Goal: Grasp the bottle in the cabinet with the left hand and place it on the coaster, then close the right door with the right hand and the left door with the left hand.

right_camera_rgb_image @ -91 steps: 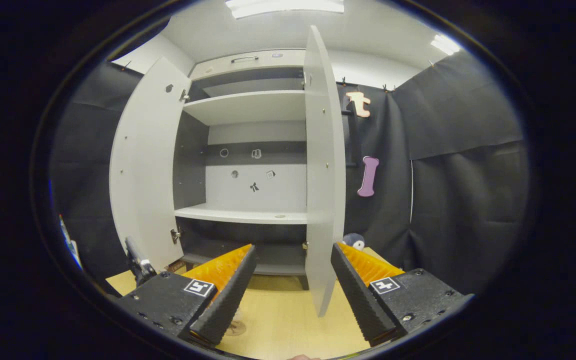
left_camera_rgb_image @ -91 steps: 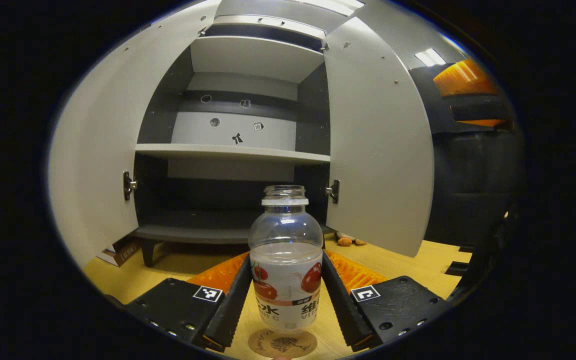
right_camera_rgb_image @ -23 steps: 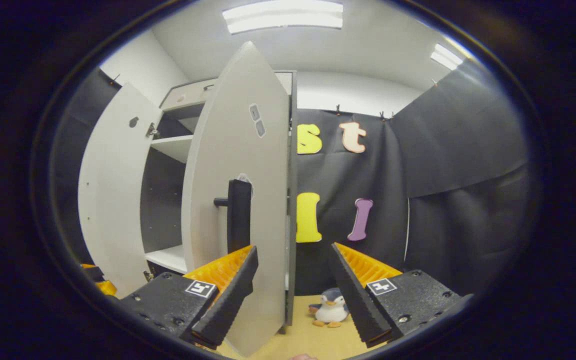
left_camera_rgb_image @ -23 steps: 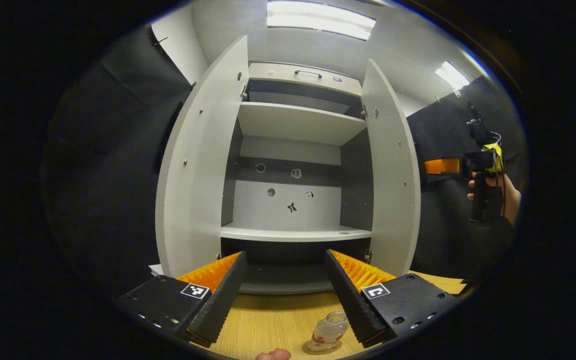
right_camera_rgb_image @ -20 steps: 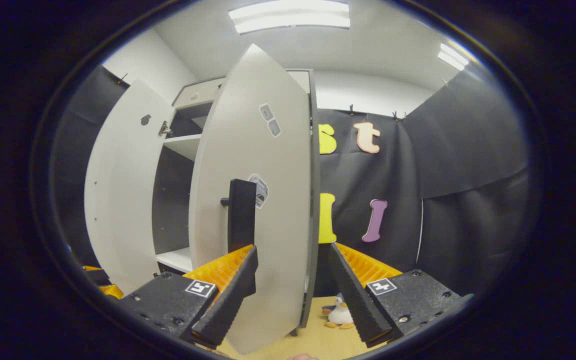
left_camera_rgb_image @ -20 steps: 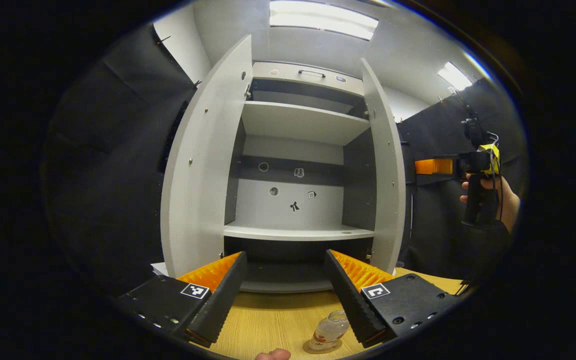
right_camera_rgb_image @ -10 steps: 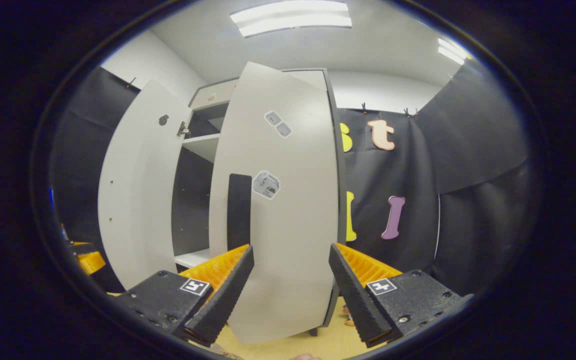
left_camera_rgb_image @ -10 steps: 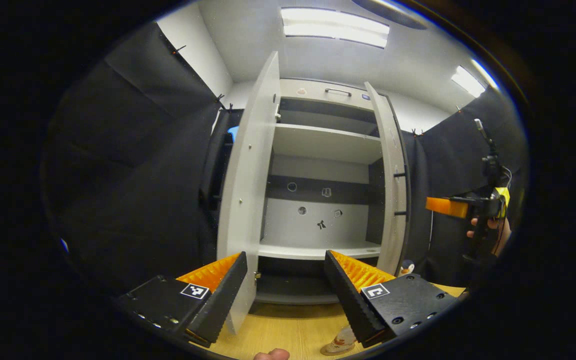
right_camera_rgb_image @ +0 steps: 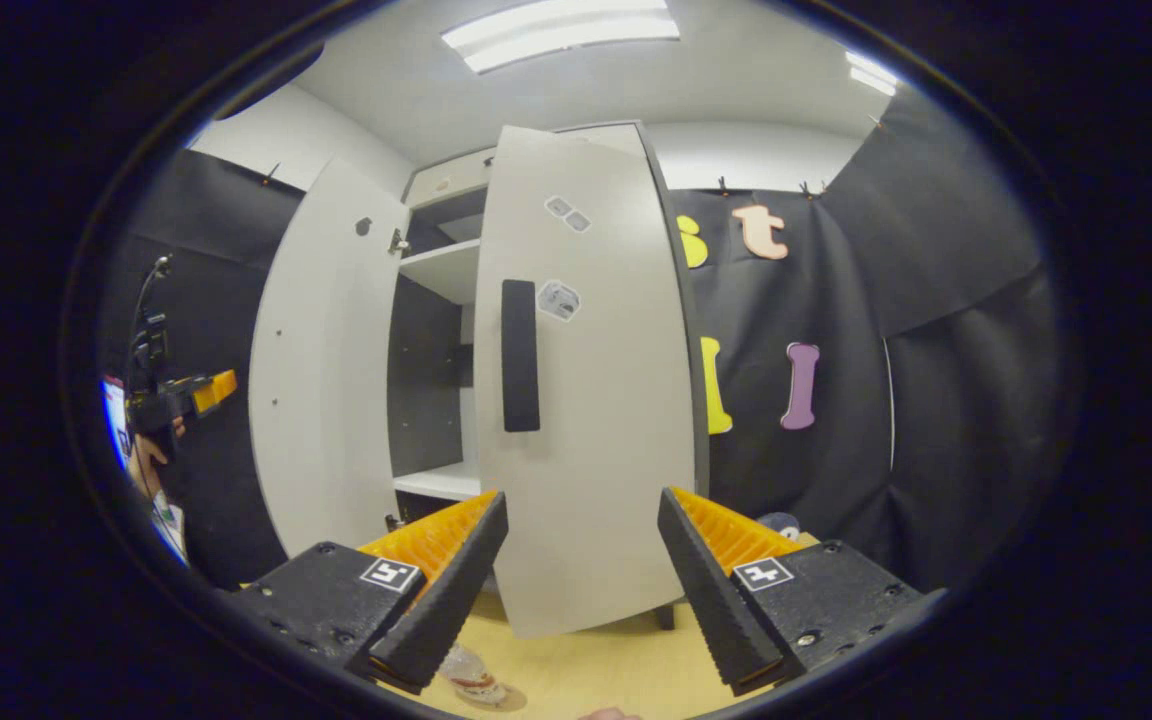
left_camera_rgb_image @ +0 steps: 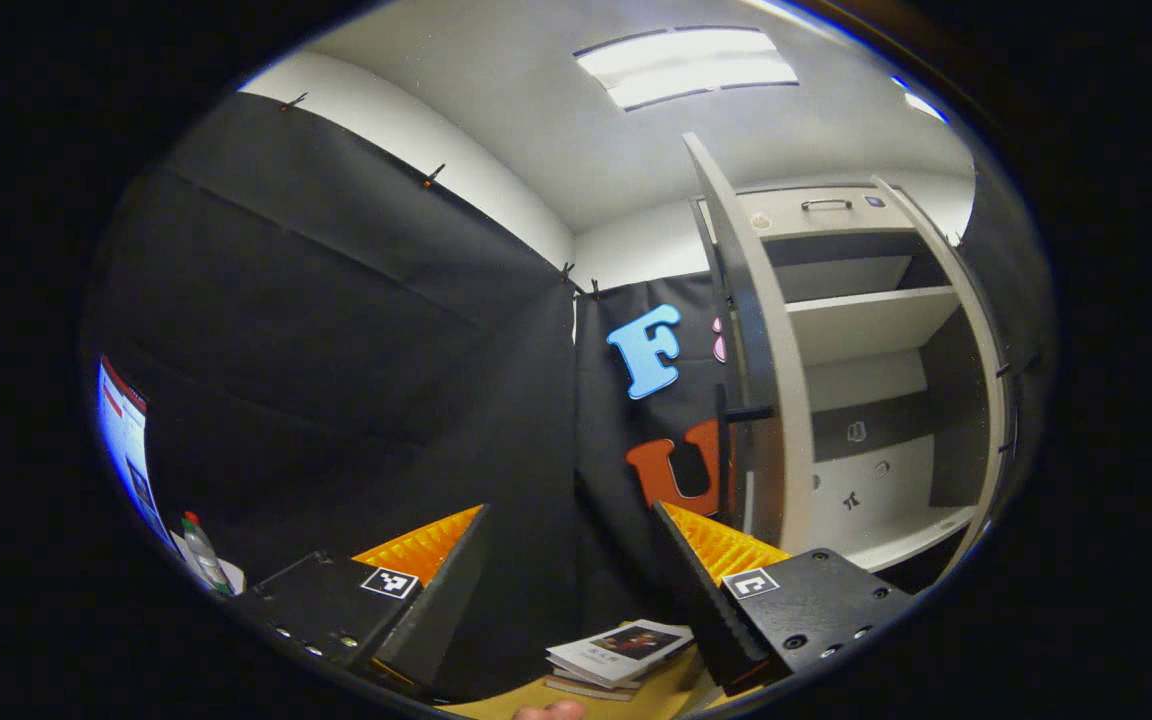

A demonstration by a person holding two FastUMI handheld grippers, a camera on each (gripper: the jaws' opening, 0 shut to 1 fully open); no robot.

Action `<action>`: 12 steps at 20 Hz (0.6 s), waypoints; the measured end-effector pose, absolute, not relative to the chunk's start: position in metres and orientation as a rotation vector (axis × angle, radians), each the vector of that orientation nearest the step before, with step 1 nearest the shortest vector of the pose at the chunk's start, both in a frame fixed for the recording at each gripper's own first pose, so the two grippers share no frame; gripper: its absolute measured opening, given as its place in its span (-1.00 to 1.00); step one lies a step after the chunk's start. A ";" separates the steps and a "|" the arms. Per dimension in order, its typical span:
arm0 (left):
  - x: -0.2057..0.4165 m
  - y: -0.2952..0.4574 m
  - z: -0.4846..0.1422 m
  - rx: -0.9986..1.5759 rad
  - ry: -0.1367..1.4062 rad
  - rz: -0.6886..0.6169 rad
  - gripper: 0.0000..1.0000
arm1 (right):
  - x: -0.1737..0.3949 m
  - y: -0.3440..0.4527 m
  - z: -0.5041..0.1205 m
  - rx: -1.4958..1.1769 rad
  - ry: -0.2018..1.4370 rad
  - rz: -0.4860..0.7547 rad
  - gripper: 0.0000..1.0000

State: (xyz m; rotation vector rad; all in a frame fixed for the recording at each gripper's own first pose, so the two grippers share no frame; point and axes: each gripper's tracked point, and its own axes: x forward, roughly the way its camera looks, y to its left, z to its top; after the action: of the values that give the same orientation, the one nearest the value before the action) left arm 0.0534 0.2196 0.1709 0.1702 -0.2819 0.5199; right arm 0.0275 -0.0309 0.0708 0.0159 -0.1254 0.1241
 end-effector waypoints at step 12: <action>0.089 0.218 0.168 0.176 -0.270 0.502 0.82 | 0.021 -0.052 0.071 0.006 -0.141 0.054 0.98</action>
State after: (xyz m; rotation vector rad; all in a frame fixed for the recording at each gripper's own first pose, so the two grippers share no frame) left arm 0.0886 0.2179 0.1684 0.1756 -0.2701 0.5018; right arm 0.0207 -0.0520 0.0714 0.0064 -0.1412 0.0539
